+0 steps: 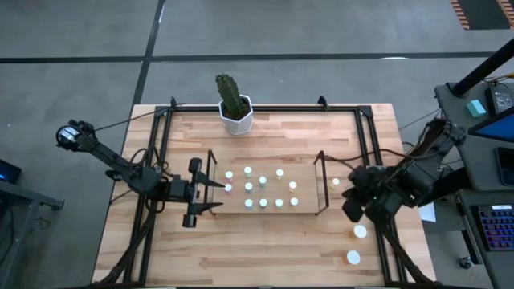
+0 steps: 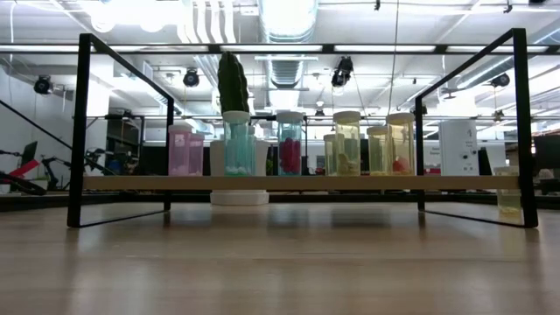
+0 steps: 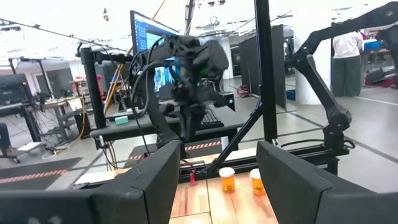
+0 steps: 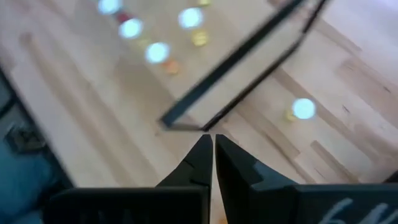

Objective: Pick and place medicine bottles onto shelf by color
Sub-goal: Put the orange pill bottle on the shelf

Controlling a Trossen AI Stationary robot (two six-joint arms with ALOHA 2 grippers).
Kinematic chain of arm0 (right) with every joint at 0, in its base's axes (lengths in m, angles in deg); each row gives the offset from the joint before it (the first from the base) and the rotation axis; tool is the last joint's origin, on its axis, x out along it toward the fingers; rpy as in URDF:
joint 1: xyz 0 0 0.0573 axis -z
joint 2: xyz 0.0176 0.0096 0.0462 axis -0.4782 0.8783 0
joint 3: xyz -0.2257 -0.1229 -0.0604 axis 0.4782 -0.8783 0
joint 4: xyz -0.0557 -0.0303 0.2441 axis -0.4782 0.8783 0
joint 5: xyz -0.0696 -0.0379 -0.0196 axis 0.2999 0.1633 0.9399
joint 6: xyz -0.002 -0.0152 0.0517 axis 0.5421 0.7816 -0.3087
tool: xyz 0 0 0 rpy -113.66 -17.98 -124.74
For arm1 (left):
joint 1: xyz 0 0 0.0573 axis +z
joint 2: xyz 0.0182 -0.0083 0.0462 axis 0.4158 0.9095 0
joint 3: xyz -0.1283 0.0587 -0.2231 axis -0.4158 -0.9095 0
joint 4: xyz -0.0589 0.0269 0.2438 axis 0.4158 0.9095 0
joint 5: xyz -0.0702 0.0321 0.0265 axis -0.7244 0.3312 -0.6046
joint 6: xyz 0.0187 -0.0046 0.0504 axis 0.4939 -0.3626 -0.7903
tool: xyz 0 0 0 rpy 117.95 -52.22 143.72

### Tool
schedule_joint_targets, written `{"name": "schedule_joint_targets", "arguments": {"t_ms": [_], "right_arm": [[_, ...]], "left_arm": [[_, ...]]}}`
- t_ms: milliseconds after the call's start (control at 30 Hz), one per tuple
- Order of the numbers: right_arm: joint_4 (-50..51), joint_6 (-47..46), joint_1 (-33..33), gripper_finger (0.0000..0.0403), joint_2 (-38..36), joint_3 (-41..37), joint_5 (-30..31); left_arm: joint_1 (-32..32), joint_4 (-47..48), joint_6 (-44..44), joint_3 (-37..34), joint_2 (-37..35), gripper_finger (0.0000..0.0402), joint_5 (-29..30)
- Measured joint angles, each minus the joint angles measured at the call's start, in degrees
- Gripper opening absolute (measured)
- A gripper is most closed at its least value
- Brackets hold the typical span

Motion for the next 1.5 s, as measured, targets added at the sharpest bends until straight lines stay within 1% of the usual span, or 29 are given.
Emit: {"name": "schedule_joint_targets", "arguments": {"t_ms": [167, 267, 433, 500, 567, 700, 800, 900, 1000, 1100, 1267, 1500], "right_arm": [[-0.5, -9.0, 0.0, 0.0009, -4.1, -8.5, 2.4], [-3.4, -9.5, -0.2, 0.0008, -5.7, -13.1, 2.1], [-15.2, 1.5, -2.0, 0.0008, -7.7, -18.3, -7.2], [-18.4, 1.7, -3.5, 0.0008, -7.6, -19.0, -10.3], [-18.8, -3.2, -5.1, 0.0008, -7.1, -19.1, -13.7], [-18.6, -18.3, -8.8, 0.0008, -5.0, -19.0, -22.4], [-18.6, -28.3, -11.9, 0.0009, -2.9, -19.1, -23.8], [-20.7, -32.8, -13.6, 0.0016, -0.6, -19.1, -24.4], [-21.0, -35.2, -14.0, 0.0038, 1.1, -18.5, -24.4], [-20.9, -36.5, -14.0, 0.0072, 2.7, -18.2, -24.8], [-19.2, -40.2, -14.0, 0.0145, 4.7, -18.2, -27.4], [-17.3, -42.9, -14.0, 0.0252, 8.6, -18.3, -27.4]], "left_arm": [[0.0, 0.0, -2.1, 0.0, -0.1, 0.0197, 0.0], [0.0, 0.0, -2.4, 0.0, -0.6, 0.0197, 0.1], [0.0, 0.1, -2.3, -0.2, -1.2, 0.0197, 0.2], [0.0, 0.1, -2.3, -0.2, -1.5, 0.0197, 0.2], [0.0, 0.1, -2.3, -0.2, -1.7, 0.0197, 0.2], [0.0, 0.1, -2.3, -0.3, -1.7, 0.0197, 0.2], [0.0, 0.1, -2.3, -0.3, -1.7, 0.0197, 0.2], [0.0, 0.1, -2.3, -0.3, -1.7, 0.0197, 0.2], [0.0, 0.1, -2.4, -0.3, -1.7, 0.0197, 0.2], [0.0, 0.2, -2.4, -0.3, -1.7, 0.0197, 0.2], [0.0, 0.6, -2.4, -0.5, -1.7, 0.0197, 0.2], [0.0, 0.8, -2.5, -0.6, -1.7, 0.0197, 0.2]]}}
